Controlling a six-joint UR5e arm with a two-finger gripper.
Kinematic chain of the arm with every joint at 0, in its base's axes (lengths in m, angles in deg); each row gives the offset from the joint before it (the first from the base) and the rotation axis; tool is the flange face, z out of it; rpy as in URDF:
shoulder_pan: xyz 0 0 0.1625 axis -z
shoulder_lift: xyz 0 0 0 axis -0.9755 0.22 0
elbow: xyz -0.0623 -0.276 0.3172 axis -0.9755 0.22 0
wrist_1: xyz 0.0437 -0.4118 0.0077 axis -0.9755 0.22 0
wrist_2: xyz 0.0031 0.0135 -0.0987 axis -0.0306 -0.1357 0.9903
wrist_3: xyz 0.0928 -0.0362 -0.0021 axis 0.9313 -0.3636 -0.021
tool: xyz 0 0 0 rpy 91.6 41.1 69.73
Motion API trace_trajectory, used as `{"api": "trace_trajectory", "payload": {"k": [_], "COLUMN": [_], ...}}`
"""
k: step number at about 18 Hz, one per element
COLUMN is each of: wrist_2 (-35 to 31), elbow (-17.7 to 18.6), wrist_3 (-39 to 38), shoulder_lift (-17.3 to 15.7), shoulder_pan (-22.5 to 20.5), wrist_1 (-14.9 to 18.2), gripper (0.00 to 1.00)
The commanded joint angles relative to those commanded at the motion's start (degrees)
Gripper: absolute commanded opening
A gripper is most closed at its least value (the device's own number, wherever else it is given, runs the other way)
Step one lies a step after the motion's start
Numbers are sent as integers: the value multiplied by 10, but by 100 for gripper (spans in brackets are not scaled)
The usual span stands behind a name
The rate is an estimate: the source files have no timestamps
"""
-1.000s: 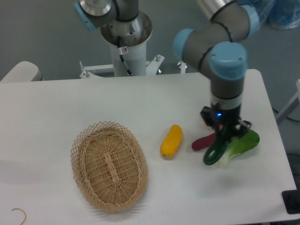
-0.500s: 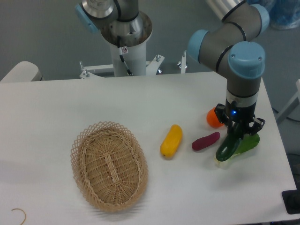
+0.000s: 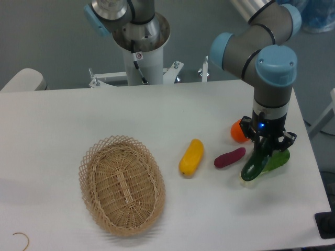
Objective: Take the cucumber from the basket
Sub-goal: 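Hold the cucumber raised beside the bok choy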
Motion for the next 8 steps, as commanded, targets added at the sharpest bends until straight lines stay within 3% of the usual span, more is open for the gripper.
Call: {"api": "trace_trajectory", "payload": {"k": [8], "wrist_2": [0], "elbow": [1], "wrist_3": [-4], "shoulder_lift": [-3], "shoulder_pan": [3], "wrist_1": [0], "gripper": [22]}}
